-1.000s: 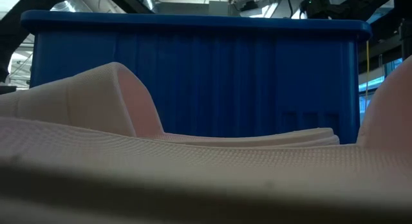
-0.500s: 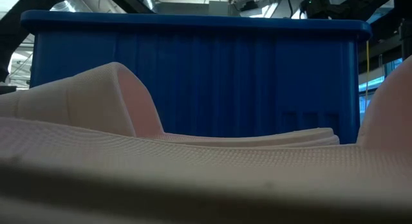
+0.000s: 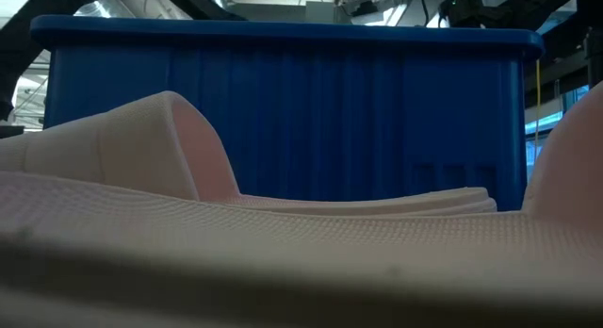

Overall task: Pick and place slides into bin
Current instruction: Put the black slide into the blue container, then put the pink slide into the blue container

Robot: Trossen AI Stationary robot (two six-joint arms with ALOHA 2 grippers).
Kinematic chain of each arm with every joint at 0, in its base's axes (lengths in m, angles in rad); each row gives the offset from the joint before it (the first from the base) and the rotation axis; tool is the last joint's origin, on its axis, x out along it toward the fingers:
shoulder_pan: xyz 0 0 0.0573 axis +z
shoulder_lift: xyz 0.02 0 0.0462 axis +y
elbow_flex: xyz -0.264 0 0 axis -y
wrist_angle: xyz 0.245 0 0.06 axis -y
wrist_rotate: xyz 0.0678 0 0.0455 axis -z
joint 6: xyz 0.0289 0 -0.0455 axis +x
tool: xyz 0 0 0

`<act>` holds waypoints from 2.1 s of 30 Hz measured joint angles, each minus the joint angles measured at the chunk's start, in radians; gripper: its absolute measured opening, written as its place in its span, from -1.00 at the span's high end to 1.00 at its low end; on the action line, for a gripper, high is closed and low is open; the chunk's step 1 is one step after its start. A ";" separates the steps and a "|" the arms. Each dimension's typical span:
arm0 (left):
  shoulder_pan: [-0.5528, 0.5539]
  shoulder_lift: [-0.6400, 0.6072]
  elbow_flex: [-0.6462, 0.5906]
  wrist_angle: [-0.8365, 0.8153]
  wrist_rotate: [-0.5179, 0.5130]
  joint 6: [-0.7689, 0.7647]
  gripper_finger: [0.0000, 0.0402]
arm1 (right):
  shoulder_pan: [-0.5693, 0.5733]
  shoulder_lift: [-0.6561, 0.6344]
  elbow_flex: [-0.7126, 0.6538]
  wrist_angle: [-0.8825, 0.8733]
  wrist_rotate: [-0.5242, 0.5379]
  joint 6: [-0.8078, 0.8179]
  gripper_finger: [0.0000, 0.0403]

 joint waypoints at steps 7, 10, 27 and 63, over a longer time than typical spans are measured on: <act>-0.030 -0.009 0.086 -0.003 -0.006 0.006 0.27 | 0.000 0.000 0.000 0.000 0.000 0.000 -0.39; -0.042 -0.019 0.135 -0.008 -0.009 0.032 0.27 | 0.000 0.000 0.000 0.000 0.000 0.000 -0.39; -0.135 -0.306 0.215 0.014 -0.160 0.118 0.27 | 0.000 0.000 0.000 -0.001 0.000 0.000 -0.39; -0.705 -0.974 -0.743 0.778 -0.415 0.003 0.27 | 0.006 0.000 0.000 0.000 -0.030 0.006 -0.39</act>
